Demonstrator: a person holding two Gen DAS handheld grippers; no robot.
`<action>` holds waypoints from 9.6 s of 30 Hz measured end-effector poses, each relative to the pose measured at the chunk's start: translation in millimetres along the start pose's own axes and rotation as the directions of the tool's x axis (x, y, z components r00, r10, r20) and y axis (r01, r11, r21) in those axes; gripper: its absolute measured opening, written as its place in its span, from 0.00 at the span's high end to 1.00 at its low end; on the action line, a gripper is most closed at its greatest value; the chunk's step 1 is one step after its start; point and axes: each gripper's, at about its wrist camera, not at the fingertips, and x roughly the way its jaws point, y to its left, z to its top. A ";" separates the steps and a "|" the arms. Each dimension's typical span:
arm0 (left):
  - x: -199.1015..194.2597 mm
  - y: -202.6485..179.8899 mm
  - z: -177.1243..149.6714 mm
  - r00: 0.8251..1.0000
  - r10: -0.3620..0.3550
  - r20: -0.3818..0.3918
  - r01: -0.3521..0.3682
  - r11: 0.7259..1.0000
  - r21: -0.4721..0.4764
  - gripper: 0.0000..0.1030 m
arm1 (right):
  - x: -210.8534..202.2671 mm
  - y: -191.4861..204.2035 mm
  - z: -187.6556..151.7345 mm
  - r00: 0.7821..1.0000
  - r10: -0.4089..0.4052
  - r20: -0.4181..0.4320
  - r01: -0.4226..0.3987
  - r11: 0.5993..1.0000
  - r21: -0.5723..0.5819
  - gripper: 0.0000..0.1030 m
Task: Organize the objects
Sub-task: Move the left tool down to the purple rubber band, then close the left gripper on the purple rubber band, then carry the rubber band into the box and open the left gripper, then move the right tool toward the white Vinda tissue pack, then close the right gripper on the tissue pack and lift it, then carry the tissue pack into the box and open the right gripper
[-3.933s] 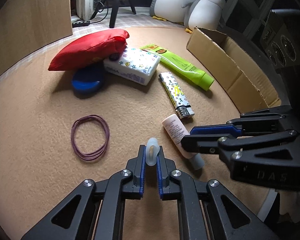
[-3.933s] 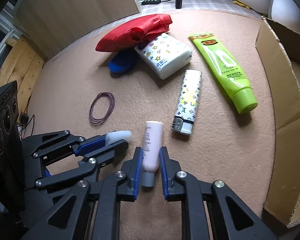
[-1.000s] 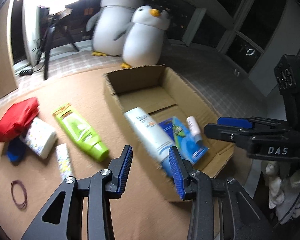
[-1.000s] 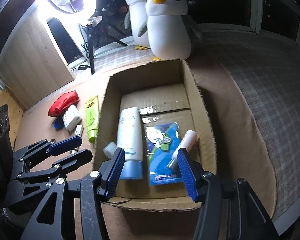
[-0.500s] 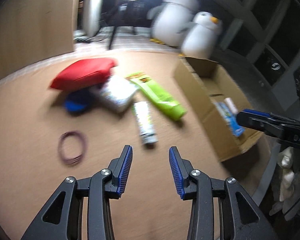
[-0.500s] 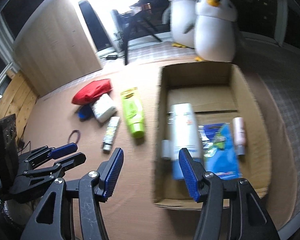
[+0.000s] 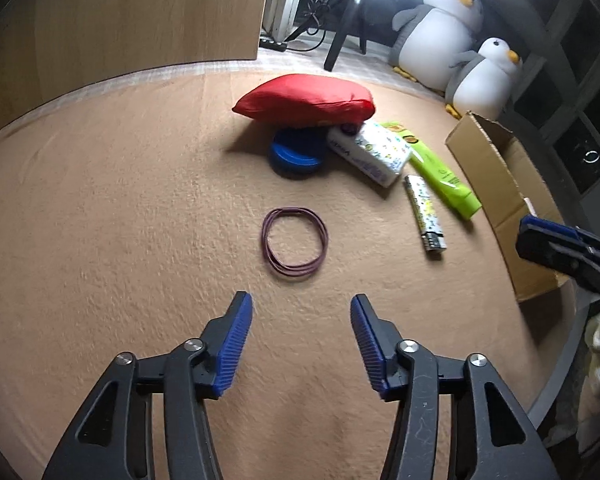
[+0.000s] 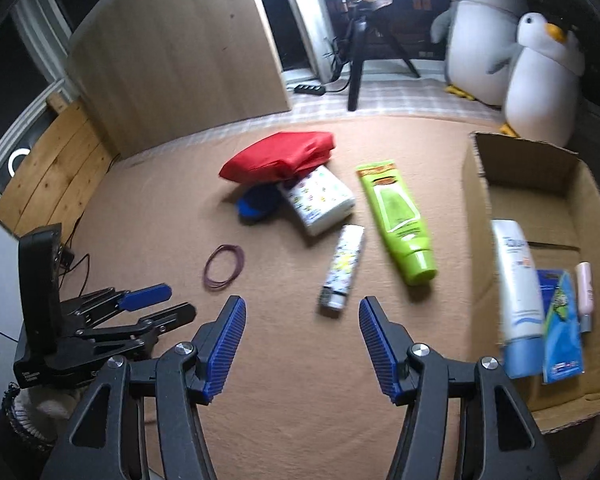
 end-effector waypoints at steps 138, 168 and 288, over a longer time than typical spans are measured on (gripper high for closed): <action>-73.9 80.2 -21.1 0.992 0.077 0.104 -0.055 0.977 -0.205 0.26 | 110.4 -59.1 109.3 0.996 0.009 -0.092 0.011 0.975 0.220 0.61; -64.2 88.4 -23.5 0.994 0.066 0.089 -0.045 0.972 -0.229 0.26 | 152.4 -19.4 108.3 0.965 0.163 -0.203 -0.124 0.973 0.193 0.62; 32.6 -285.3 44.1 0.937 -0.346 -0.054 0.343 0.879 0.330 0.42 | -63.7 -171.4 -13.8 0.996 -0.084 -0.016 0.085 0.955 0.284 0.47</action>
